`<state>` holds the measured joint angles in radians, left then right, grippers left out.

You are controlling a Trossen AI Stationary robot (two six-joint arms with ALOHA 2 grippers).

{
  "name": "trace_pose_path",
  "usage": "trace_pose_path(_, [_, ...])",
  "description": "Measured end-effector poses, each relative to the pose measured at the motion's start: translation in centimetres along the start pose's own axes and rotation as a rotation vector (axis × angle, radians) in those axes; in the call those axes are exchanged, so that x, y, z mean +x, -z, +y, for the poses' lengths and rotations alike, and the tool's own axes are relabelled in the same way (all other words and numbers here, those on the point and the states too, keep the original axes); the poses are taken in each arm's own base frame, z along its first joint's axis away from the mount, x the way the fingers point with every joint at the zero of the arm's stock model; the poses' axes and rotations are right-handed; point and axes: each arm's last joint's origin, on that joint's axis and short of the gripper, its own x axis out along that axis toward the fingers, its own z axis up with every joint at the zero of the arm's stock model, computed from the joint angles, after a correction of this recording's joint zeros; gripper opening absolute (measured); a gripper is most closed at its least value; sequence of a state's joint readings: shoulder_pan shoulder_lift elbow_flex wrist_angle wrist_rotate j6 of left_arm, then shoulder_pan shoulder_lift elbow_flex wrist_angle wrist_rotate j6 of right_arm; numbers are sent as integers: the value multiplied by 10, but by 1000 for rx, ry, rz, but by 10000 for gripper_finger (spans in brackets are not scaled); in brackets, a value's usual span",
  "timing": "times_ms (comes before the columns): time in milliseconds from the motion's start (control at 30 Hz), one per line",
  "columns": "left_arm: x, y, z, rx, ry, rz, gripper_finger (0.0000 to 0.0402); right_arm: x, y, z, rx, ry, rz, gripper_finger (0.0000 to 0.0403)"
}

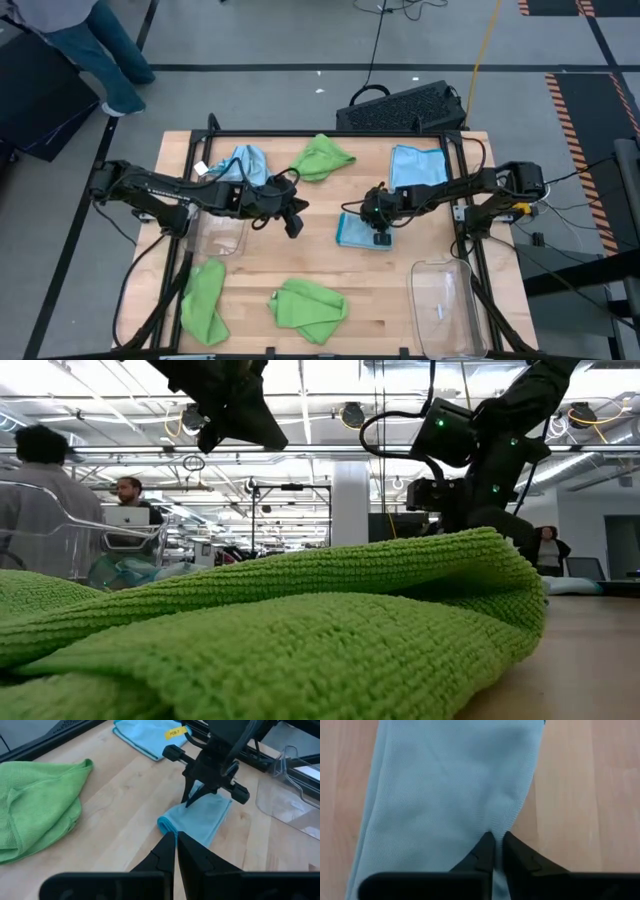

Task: Sort microfiber towel by color & place in baskets
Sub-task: Put the folded blue microfiber towel into the right transparent bin

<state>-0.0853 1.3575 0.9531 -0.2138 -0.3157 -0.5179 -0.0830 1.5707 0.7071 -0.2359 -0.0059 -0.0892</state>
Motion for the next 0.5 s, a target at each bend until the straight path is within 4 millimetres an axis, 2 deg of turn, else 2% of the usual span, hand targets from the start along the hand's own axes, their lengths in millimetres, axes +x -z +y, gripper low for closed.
trace_pose_path(233, [0,0,0,10,1,1,19,0,0,0,28,2,1,15])
trace_pose_path(500, [0,0,0,30,2,1,19,0,-1,4,155,13,-3,10])
